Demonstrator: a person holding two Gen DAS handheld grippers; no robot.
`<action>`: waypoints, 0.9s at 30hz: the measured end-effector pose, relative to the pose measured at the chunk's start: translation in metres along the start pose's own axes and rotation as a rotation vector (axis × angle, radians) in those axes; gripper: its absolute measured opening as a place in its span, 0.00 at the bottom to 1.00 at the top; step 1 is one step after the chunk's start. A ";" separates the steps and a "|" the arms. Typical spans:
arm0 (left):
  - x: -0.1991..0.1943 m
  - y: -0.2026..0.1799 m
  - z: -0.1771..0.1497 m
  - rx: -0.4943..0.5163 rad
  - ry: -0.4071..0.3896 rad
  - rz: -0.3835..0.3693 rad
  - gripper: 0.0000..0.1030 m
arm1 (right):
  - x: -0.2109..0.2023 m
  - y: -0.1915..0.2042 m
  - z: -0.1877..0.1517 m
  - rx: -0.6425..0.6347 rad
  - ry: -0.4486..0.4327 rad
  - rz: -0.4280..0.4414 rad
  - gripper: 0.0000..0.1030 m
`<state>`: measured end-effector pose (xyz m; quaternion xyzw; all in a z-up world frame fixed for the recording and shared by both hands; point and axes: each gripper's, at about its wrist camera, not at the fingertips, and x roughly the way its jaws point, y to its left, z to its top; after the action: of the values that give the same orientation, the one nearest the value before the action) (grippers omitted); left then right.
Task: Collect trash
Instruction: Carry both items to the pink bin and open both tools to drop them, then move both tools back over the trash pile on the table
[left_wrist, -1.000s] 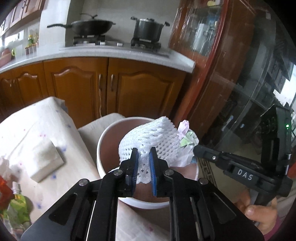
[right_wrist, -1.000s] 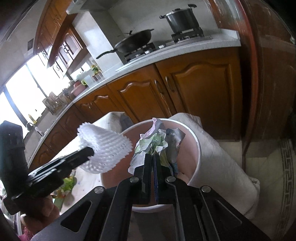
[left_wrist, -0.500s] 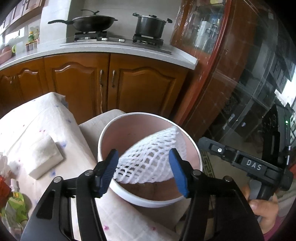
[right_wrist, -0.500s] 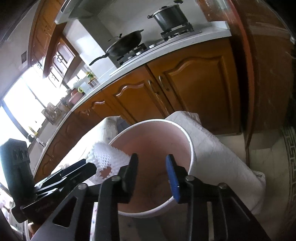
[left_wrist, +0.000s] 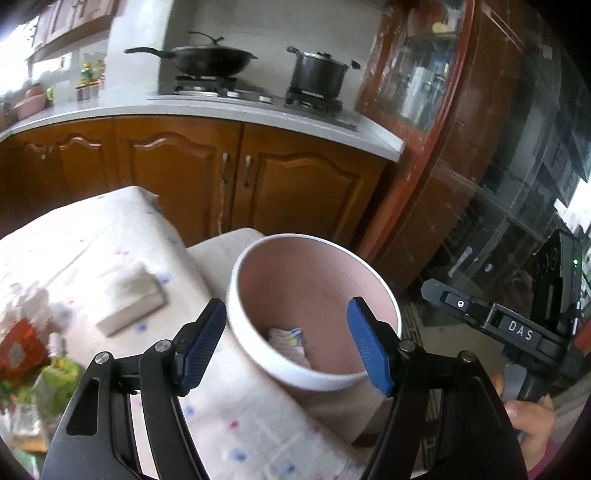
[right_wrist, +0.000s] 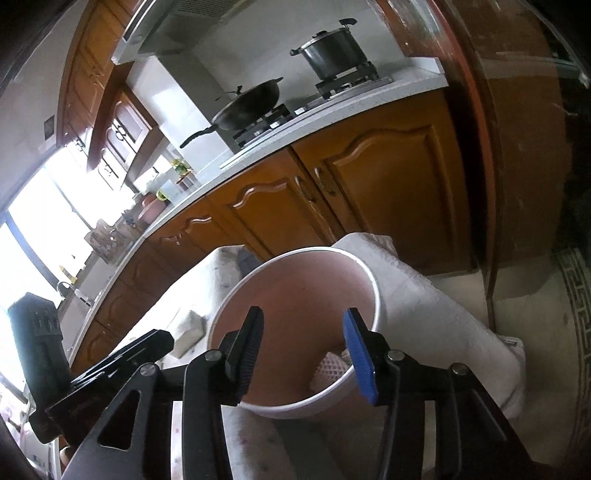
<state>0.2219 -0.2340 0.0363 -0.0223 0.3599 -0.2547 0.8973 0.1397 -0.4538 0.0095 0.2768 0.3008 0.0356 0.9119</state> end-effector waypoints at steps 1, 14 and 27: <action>-0.007 0.005 -0.002 -0.008 -0.008 0.006 0.68 | -0.001 0.004 -0.002 -0.006 0.001 0.007 0.49; -0.096 0.069 -0.041 -0.106 -0.114 0.127 0.74 | -0.007 0.079 -0.039 -0.152 -0.010 0.096 0.84; -0.157 0.127 -0.074 -0.194 -0.178 0.249 0.78 | 0.015 0.141 -0.077 -0.275 0.050 0.151 0.87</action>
<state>0.1337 -0.0391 0.0530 -0.0864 0.3017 -0.1031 0.9439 0.1222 -0.2939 0.0248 0.1702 0.2938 0.1519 0.9282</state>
